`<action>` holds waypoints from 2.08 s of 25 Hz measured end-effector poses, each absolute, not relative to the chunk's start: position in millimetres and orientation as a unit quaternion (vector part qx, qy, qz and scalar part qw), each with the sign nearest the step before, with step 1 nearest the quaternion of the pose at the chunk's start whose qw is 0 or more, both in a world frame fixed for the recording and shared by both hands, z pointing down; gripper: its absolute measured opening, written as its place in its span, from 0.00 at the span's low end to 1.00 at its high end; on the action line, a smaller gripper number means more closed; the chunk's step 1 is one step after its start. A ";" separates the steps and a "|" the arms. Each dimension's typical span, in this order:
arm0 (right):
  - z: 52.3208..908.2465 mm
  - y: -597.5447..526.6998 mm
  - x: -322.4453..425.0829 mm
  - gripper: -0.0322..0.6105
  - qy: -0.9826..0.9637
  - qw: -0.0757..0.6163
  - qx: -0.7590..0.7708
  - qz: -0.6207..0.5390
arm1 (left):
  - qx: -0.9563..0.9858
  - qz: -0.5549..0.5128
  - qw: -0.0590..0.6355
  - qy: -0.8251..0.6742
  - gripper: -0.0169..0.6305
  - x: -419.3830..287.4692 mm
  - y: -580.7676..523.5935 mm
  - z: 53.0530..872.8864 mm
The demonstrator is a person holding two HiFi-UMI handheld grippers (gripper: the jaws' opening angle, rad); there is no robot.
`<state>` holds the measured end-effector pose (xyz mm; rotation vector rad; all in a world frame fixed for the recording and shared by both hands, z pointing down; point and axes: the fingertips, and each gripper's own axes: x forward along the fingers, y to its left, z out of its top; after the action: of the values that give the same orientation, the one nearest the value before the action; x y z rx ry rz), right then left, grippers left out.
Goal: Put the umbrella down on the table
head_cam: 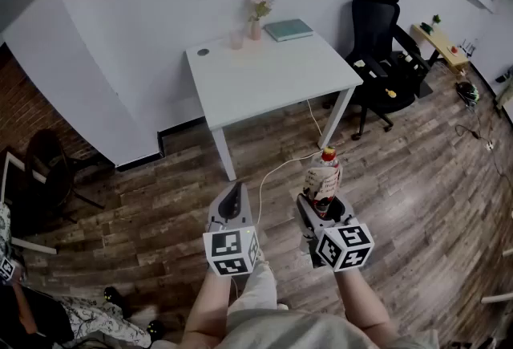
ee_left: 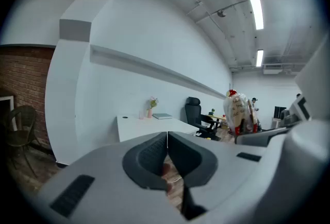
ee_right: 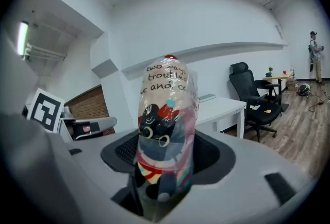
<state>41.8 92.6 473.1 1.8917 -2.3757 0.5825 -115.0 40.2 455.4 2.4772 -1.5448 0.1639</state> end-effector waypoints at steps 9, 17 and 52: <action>447.8 270.5 27.7 0.47 -0.780 0.027 0.598 0.179 | 0.838 0.072 0.127 -0.525 0.04 -120.7 243.1 448.1; 440.4 336.0 30.0 0.47 -0.780 0.022 0.603 0.165 | 0.822 0.067 0.128 -0.551 0.04 -141.3 296.5 441.8; 424.9 322.5 53.6 0.47 -0.780 -0.012 0.607 0.154 | 0.848 0.033 0.124 -0.514 0.04 -99.5 281.9 420.1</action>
<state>53.6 322.5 424.9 1.9220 -2.4688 0.4867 -99.5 281.9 420.1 2.4732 -1.4977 0.0949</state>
